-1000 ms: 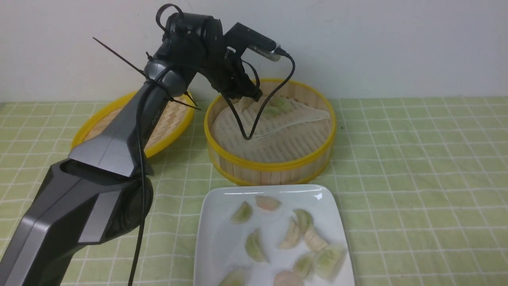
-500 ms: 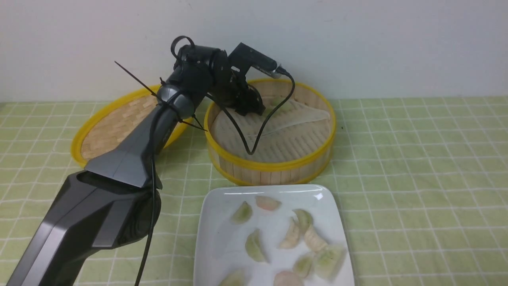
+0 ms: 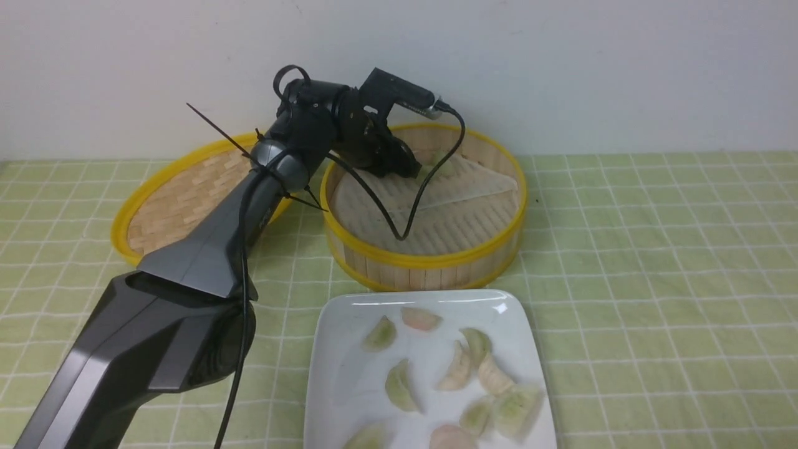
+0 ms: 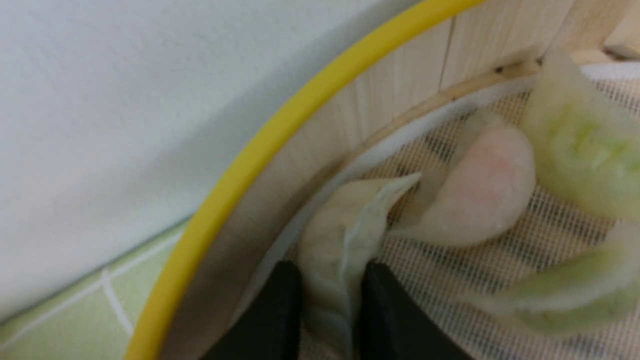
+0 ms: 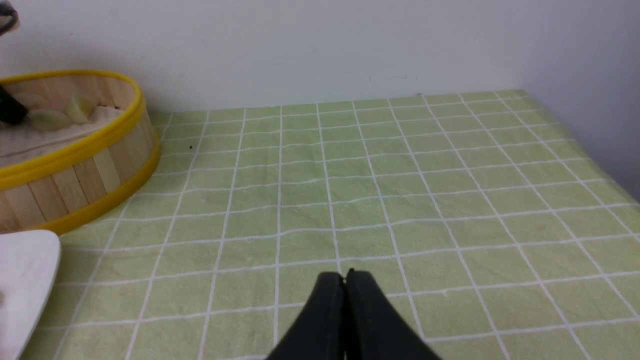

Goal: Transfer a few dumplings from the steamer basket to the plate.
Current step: Use the left arm to grab a dumpling from the steamer, then use the left arm to put the dumpling into the plate

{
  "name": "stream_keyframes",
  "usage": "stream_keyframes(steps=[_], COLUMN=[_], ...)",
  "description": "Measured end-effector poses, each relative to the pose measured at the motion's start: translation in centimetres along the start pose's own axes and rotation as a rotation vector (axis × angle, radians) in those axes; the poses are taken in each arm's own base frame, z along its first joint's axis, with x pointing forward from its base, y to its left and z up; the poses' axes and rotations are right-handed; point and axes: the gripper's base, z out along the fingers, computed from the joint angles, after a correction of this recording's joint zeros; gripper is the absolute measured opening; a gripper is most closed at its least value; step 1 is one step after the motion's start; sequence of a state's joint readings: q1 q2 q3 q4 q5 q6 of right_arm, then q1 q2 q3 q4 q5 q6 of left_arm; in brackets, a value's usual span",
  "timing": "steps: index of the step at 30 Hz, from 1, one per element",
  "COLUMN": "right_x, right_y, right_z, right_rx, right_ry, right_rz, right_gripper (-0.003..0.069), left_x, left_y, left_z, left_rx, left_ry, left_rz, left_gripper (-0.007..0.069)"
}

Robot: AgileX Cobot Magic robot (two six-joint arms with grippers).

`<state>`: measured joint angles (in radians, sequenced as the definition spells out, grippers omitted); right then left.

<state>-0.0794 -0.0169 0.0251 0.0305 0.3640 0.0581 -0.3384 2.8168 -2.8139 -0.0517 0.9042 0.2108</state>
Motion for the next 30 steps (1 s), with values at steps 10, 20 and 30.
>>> stream_keyframes(steps=[10, 20, 30], right_x=[0.0, -1.8, -2.5], right_y=[0.0, 0.2, 0.1], right_z=[0.0, -0.2, -0.3], right_rx=[0.000, -0.057, -0.080], right_ry=[-0.002, -0.206, -0.279], right_rz=[0.000, 0.324, 0.494], right_gripper=[-0.0015, -0.0015, -0.0015], left_x=[-3.5, -8.4, -6.1], left_y=[0.3, 0.0, -3.6], left_z=[-8.6, -20.2, -30.5], left_rx=[0.020, 0.062, 0.193], left_ry=[0.103, -0.062, 0.040], left_rz=[0.013, 0.000, -0.028], left_gripper=[0.0124, 0.0124, 0.0125])
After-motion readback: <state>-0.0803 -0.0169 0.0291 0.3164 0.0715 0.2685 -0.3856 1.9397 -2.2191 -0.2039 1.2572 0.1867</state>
